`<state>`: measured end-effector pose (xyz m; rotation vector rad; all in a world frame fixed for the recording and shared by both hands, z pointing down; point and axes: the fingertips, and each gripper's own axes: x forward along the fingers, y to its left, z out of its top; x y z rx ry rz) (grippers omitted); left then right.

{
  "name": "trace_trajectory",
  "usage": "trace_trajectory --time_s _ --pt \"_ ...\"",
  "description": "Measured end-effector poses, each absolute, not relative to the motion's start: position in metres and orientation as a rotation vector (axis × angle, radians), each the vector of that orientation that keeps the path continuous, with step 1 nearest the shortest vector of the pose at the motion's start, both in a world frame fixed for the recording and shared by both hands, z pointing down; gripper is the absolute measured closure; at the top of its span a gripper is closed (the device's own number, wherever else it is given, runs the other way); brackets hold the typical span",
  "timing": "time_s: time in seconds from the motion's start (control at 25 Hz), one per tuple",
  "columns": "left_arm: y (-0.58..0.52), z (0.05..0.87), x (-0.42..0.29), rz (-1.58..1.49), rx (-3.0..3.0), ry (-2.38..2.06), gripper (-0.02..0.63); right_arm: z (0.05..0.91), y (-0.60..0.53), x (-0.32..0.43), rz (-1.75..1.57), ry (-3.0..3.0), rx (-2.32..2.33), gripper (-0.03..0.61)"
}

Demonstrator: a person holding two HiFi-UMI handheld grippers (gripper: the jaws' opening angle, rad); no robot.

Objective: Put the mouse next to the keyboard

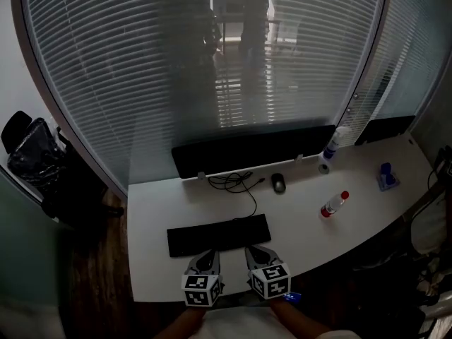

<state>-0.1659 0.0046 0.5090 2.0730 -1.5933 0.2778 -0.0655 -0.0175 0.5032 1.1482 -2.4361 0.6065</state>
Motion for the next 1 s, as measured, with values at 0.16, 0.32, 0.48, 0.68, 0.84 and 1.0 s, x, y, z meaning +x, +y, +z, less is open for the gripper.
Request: trace_trajectory --time_s 0.16,0.32,0.48,0.68,0.84,1.0 --pt "-0.011 0.509 -0.155 0.286 2.073 -1.593 0.609 0.500 -0.034 -0.059 0.584 -2.440 1.138 0.574" --pt "-0.029 0.512 -0.141 0.294 2.080 -1.576 0.609 0.502 -0.047 -0.043 0.579 -2.424 1.159 0.575" --pt "-0.052 0.511 -0.133 0.304 2.099 -1.568 0.609 0.505 -0.061 -0.026 0.584 -2.400 1.193 0.574" --pt "-0.088 0.508 -0.130 0.320 2.116 -1.564 0.609 0.505 -0.090 -0.003 0.556 -2.374 1.235 0.574" --pt "-0.110 0.514 -0.133 0.304 2.095 -1.576 0.609 0.516 -0.111 0.013 0.533 -2.344 1.265 0.574" --pt "-0.135 0.518 -0.128 0.322 2.136 -1.547 0.609 0.523 -0.134 0.021 0.546 -2.325 1.279 0.574"
